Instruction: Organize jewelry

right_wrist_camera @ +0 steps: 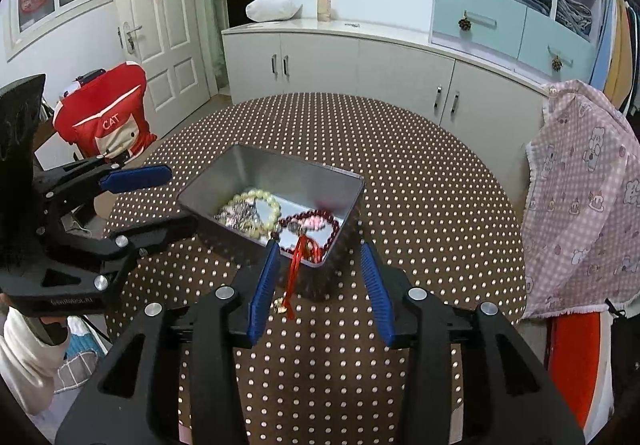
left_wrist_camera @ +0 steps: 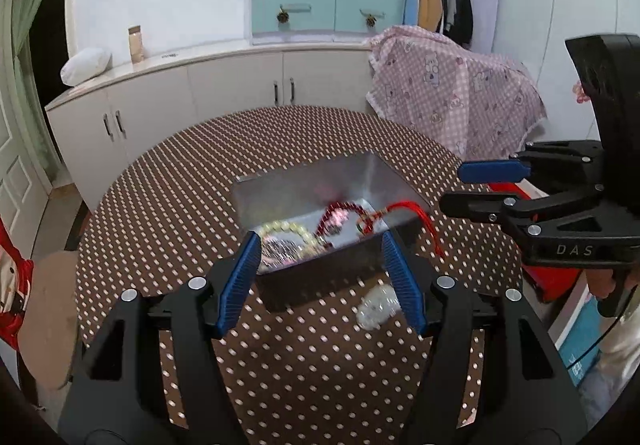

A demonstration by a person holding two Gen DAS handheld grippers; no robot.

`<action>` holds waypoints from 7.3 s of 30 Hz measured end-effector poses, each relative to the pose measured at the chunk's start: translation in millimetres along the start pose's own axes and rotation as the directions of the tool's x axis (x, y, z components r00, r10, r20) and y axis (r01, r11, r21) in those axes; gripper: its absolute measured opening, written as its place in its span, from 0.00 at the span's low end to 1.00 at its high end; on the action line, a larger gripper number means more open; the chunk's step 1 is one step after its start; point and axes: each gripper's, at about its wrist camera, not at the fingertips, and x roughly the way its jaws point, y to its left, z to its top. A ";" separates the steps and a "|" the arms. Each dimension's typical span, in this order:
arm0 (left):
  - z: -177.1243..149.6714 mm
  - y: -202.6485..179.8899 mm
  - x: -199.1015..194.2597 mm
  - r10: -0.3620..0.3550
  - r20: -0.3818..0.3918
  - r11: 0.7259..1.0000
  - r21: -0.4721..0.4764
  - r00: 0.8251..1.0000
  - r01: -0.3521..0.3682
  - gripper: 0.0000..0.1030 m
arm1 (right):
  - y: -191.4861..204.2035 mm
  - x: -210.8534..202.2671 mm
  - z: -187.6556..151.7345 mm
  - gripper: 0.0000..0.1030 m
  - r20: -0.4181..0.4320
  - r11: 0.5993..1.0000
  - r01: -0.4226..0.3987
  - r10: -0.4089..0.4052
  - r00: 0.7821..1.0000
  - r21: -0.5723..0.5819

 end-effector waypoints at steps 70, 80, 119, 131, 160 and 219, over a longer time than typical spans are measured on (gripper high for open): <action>-49.3 6.6 36.3 -0.032 -0.069 0.999 0.013 0.997 0.033 0.20 | 36.3 55.5 -44.9 0.06 -0.092 0.993 -0.031 0.021 0.996 -0.114; -58.2 16.6 29.4 -0.040 -0.057 0.999 0.031 0.998 0.042 0.69 | 30.2 43.1 -42.1 0.06 -0.062 0.996 -0.018 0.012 0.998 -0.085; -17.0 9.7 -4.7 0.028 0.074 0.997 0.070 0.997 -0.033 0.28 | 22.5 4.8 5.8 0.06 0.084 0.998 -0.049 0.052 0.995 -0.038; 1.7 17.7 19.1 0.024 0.062 1.000 0.014 0.998 -0.025 0.28 | 5.4 38.6 29.5 0.07 0.018 0.999 -0.053 0.053 0.998 -0.015; 0.1 16.1 2.5 0.068 0.084 0.997 0.025 0.994 -0.070 0.61 | 8.2 6.1 23.0 0.48 0.045 0.998 -0.068 0.068 0.997 0.000; -58.3 -41.9 -109.8 0.259 0.327 0.965 -0.116 0.909 -0.233 0.81 | 64.9 -99.1 -76.3 0.92 0.427 0.976 0.197 -0.219 0.877 0.094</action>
